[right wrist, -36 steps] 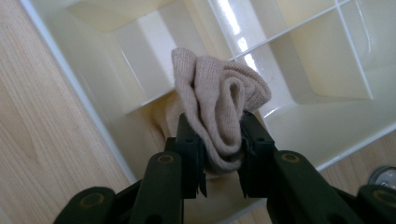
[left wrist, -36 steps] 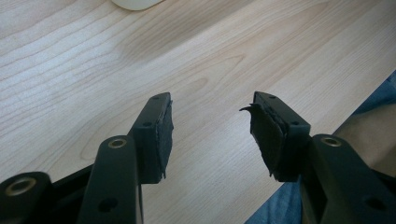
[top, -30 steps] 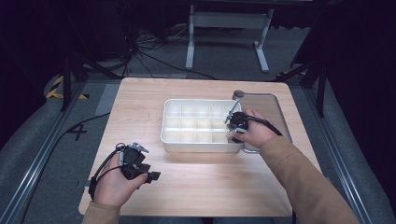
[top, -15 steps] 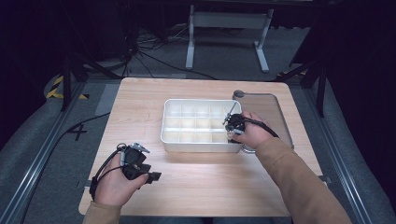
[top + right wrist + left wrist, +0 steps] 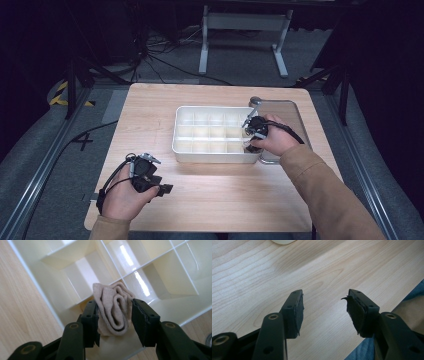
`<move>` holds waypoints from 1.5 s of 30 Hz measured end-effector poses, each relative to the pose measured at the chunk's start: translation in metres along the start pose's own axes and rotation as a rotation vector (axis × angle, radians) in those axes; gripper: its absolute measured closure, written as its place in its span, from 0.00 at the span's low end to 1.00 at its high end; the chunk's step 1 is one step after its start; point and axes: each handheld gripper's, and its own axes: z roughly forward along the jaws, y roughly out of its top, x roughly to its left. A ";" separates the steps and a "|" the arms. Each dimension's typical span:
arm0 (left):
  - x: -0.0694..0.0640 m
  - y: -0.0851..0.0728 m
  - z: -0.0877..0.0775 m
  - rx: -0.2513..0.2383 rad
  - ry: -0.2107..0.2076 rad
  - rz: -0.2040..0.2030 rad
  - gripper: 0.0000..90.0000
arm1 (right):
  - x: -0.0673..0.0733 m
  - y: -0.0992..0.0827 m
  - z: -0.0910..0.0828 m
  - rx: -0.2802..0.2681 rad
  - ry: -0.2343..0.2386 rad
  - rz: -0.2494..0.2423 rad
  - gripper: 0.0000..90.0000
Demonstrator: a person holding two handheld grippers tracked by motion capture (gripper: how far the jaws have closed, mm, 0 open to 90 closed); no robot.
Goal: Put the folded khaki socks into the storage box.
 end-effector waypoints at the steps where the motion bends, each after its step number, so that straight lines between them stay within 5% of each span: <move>1: 0.000 0.000 0.000 0.001 0.002 -0.001 0.53 | 0.000 0.001 -0.002 -0.001 -0.006 -0.006 0.65; 8: 0.000 0.000 0.000 0.000 -0.001 0.001 0.53 | 0.003 0.010 -0.005 -0.037 -0.010 0.008 0.82; 15: 0.000 -0.001 0.000 -0.001 0.002 0.003 0.53 | 0.000 0.012 0.002 0.016 -0.039 0.051 0.94; 20: -0.001 -0.001 0.000 -0.001 0.000 0.001 0.53 | 0.000 0.011 0.014 0.059 -0.037 0.067 0.94; 33: -0.001 0.000 0.002 0.007 0.001 0.005 0.53 | 0.002 0.007 0.022 0.028 -0.043 0.113 0.91; 40: 0.002 -0.001 0.004 0.006 -0.007 -0.005 0.53 | -0.003 -0.003 0.010 -0.032 -0.004 0.151 0.80; 45: 0.002 -0.004 0.003 0.005 -0.009 -0.005 0.52 | -0.010 -0.015 -0.007 -0.127 0.028 0.182 0.77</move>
